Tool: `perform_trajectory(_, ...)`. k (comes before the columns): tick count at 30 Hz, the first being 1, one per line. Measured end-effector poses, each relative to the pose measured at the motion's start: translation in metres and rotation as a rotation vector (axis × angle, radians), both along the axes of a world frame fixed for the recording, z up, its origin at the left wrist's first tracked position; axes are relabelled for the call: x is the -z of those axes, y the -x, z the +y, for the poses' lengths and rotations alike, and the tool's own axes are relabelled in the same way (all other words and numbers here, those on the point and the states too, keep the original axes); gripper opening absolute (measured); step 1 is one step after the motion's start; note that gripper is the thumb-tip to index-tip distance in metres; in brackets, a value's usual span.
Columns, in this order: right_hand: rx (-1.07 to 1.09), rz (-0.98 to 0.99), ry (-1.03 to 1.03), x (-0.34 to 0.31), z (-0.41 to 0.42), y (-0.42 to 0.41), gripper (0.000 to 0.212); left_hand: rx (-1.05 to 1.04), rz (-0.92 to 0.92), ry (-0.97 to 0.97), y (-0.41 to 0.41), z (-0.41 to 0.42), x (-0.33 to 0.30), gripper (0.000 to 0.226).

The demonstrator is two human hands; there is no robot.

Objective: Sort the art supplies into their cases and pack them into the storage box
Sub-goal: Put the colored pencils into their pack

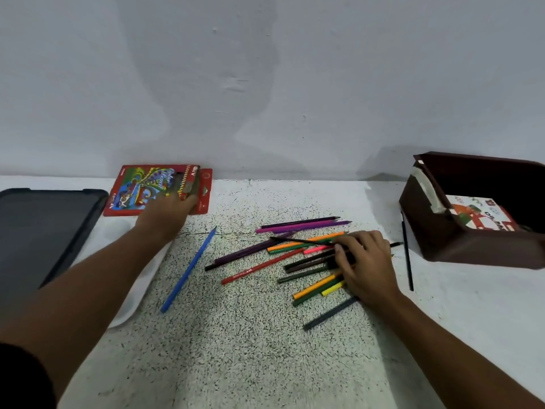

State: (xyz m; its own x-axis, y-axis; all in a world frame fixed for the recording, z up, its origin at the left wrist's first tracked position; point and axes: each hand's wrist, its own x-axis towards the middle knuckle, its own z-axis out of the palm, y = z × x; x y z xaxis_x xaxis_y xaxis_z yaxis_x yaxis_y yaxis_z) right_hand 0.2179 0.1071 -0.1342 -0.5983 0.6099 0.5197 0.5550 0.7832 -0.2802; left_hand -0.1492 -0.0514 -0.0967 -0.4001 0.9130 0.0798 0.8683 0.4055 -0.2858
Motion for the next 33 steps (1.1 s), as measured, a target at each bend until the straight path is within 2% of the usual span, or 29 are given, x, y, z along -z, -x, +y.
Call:
perform_trajectory(3,-0.091,0.06,0.001,-0.006,-0.004,-0.006,0.023,0.014,0.065,-0.055,-0.001,-0.003,-0.009,0.038)
perform_trajectory(6,-0.249,0.06,0.052,-0.014,-0.01,-0.021,0.017,0.114,0.072,-0.174,-0.013,-0.01,-0.022,0.041)
perform_trajectory(10,-0.404,-0.049,0.059,-0.017,-0.014,-0.053,0.014,0.237,0.107,-0.403,-0.046,-0.02,-0.043,0.03)
perform_trajectory(12,-0.436,-0.137,0.025,-0.015,-0.015,-0.069,0.016,0.272,0.091,-0.464,-0.071,-0.027,-0.052,0.033)
perform_trajectory(14,-0.42,-0.188,0.008,-0.011,-0.014,-0.077,0.02,0.297,0.062,-0.467,-0.096,-0.033,-0.055,0.042)
perform_trajectory(17,-0.372,-0.195,-0.002,-0.007,-0.016,-0.084,0.021,0.354,0.066,-0.486,-0.135,-0.047,-0.047,0.03)
perform_trajectory(20,-0.305,-0.186,0.002,-0.001,-0.012,-0.089,0.02,0.438,0.026,-0.466,-0.17,-0.062,-0.035,0.042)
perform_trajectory(23,-0.247,-0.185,-0.002,-0.001,-0.013,-0.091,0.022,0.524,0.025,-0.453,-0.201,-0.08,-0.026,0.042)
perform_trajectory(27,-0.09,-0.178,-0.043,-0.007,-0.016,-0.095,0.022,0.601,0.013,-0.358,-0.228,-0.108,-0.017,0.06)
perform_trajectory(30,-0.009,-0.145,0.006,-0.008,-0.008,-0.102,0.018,0.649,0.023,-0.352,-0.244,-0.124,-0.006,0.054)
perform_trajectory(33,-0.061,-0.122,0.09,-0.014,-0.008,-0.104,0.017,0.67,-0.017,-0.374,-0.253,-0.13,0.005,0.04)
